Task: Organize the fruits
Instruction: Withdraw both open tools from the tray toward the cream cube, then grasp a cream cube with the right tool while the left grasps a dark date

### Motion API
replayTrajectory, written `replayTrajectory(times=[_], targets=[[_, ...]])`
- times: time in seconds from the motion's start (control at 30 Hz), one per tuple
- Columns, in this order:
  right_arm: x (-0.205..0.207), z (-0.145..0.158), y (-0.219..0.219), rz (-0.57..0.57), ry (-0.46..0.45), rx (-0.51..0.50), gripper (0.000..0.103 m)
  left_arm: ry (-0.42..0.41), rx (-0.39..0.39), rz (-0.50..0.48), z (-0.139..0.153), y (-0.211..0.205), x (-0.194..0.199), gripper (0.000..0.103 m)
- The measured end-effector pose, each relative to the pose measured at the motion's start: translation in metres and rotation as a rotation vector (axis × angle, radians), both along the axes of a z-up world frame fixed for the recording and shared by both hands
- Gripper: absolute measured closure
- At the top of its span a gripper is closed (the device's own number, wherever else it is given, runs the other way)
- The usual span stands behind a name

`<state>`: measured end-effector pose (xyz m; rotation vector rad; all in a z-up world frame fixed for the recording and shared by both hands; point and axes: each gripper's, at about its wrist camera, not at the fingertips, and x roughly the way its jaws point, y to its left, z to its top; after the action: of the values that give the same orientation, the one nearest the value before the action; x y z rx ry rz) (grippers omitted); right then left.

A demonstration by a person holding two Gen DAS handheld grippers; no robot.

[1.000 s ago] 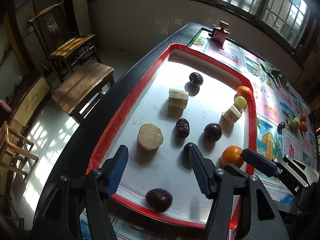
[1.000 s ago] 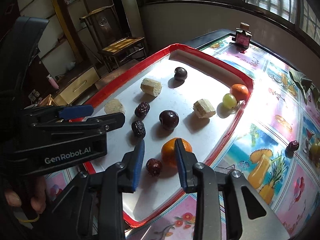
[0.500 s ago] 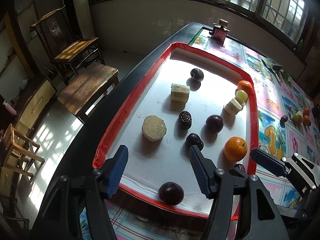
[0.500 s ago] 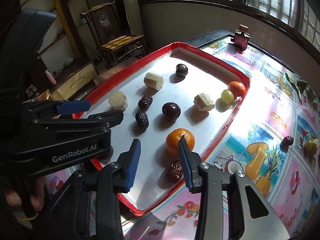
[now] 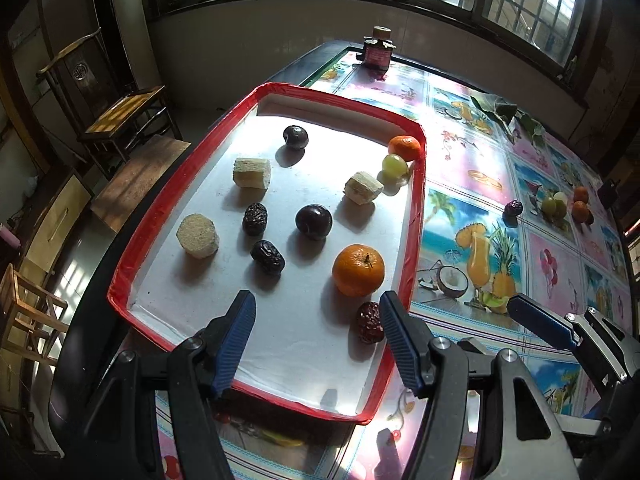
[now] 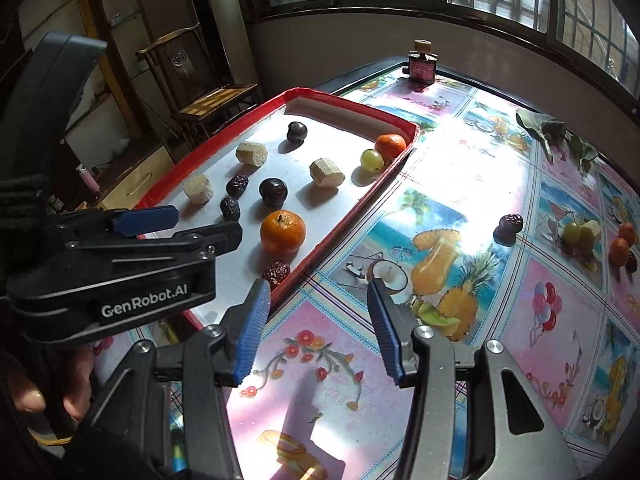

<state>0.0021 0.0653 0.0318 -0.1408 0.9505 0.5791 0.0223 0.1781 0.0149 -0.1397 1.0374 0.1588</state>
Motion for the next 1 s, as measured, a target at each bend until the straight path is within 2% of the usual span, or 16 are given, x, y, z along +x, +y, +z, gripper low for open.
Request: replayTrajectory(times=[0.27, 0.37, 0.5, 0.6, 0.73, 0.9, 1.0], targets=[[0.044, -0.014, -0.122, -0.235, 0.018, -0.016, 0.047, 0.003, 0.018, -0.118, -0.001, -0.07, 0.035, 0.039], [0.071, -0.016, -0.173, -0.334, 0.023, 0.003, 0.048, -0.002, 0.01, -0.171, -0.006, -0.092, 0.059, 0.039], [0.099, -0.019, -0.216, -0.417, 0.044, 0.033, 0.048, -0.038, 0.01, -0.258, -0.008, -0.126, 0.094, 0.039], [0.104, -0.024, -0.228, -0.421, 0.058, 0.043, 0.047, -0.055, 0.061, -0.344, -0.013, -0.152, 0.118, 0.038], [0.104, -0.034, -0.237, -0.406, 0.087, 0.053, 0.047, -0.023, 0.136, -0.399, -0.029, -0.167, 0.141, 0.039], [0.113, -0.041, -0.244, -0.384, 0.105, 0.089, 0.047, -0.006, 0.114, -0.488, -0.035, -0.166, 0.146, 0.039], [0.122, -0.042, -0.241, -0.377, 0.104, 0.098, 0.046, 0.014, 0.134, -0.539, -0.041, -0.17, 0.147, 0.038]])
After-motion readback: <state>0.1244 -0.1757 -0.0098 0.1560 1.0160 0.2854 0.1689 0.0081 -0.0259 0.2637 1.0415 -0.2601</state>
